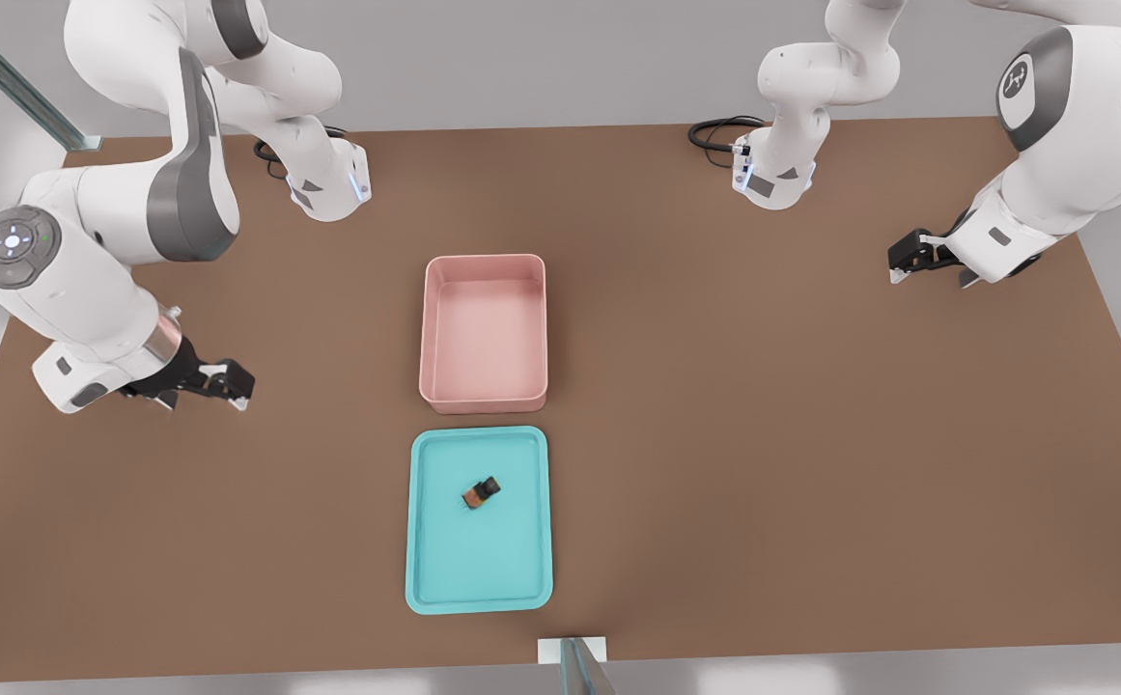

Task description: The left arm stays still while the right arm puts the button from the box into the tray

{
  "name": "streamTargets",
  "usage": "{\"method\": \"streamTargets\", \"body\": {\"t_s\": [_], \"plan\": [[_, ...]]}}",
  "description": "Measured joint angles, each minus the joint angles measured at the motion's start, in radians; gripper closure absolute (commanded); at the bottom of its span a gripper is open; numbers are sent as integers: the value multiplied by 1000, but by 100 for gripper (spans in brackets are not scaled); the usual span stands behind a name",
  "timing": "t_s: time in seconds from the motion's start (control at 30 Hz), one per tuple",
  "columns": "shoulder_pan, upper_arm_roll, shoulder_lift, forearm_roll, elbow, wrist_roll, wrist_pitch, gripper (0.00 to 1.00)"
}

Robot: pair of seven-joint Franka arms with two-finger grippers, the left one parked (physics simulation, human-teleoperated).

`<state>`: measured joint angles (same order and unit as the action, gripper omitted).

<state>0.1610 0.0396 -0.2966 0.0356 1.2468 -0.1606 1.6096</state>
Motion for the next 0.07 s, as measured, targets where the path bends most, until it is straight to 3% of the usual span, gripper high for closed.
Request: {"method": "streamTargets", "body": {"t_s": [0.07], "plan": [[0,0,-1,1,-1,6,-25,0]]}}
